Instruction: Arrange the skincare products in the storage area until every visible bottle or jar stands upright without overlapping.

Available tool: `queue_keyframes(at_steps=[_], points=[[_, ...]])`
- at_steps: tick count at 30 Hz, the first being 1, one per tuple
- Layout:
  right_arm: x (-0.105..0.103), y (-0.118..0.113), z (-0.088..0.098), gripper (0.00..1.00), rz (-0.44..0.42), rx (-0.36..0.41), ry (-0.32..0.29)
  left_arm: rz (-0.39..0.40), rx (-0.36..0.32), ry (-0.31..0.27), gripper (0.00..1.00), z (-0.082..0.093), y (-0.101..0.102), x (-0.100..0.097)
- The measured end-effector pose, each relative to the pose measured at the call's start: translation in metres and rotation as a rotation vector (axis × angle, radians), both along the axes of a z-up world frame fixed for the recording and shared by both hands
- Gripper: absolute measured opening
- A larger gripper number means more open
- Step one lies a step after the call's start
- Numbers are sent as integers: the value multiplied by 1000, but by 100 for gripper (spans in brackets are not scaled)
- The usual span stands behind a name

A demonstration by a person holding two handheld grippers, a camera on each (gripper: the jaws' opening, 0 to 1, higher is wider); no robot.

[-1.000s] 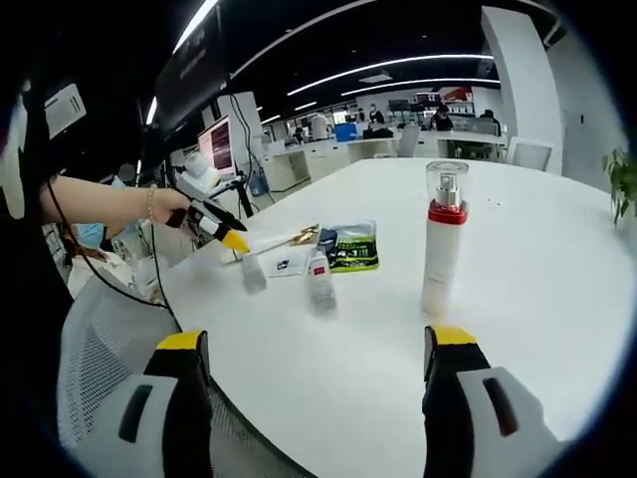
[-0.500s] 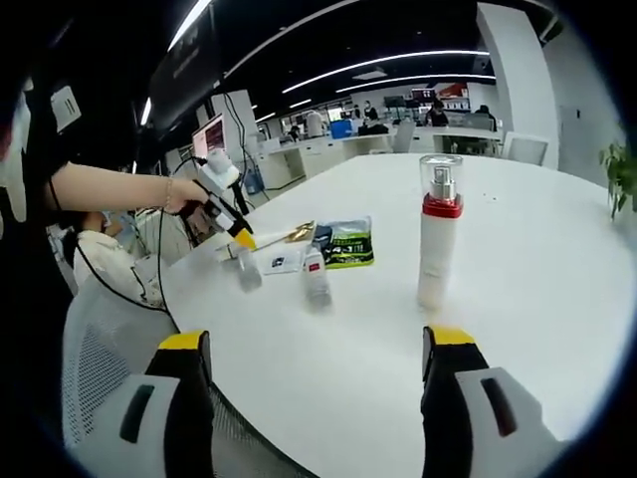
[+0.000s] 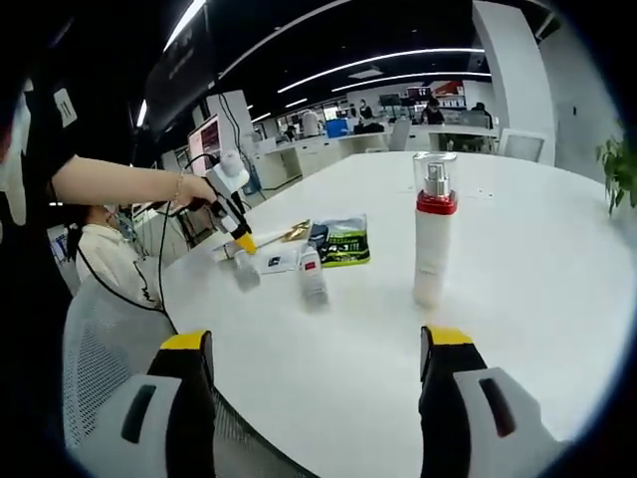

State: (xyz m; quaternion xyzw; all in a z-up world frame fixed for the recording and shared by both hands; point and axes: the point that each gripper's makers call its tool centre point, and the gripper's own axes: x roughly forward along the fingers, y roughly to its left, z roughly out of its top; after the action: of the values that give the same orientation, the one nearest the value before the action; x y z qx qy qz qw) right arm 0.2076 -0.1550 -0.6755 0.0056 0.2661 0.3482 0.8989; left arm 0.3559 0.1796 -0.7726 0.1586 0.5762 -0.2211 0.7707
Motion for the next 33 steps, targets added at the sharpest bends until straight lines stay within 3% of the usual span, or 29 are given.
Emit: queue_keyframes(at_steps=[3,16,33], points=[[0,1,0,85,1,0,2,10,11,3,34,-1,4,1],[-2,1,-2,83,12,-4,9,22,18,3,33,1,4,-2],[-3,5,3,83,39,4,-14,64,-16,-90,31,15,5,-12]])
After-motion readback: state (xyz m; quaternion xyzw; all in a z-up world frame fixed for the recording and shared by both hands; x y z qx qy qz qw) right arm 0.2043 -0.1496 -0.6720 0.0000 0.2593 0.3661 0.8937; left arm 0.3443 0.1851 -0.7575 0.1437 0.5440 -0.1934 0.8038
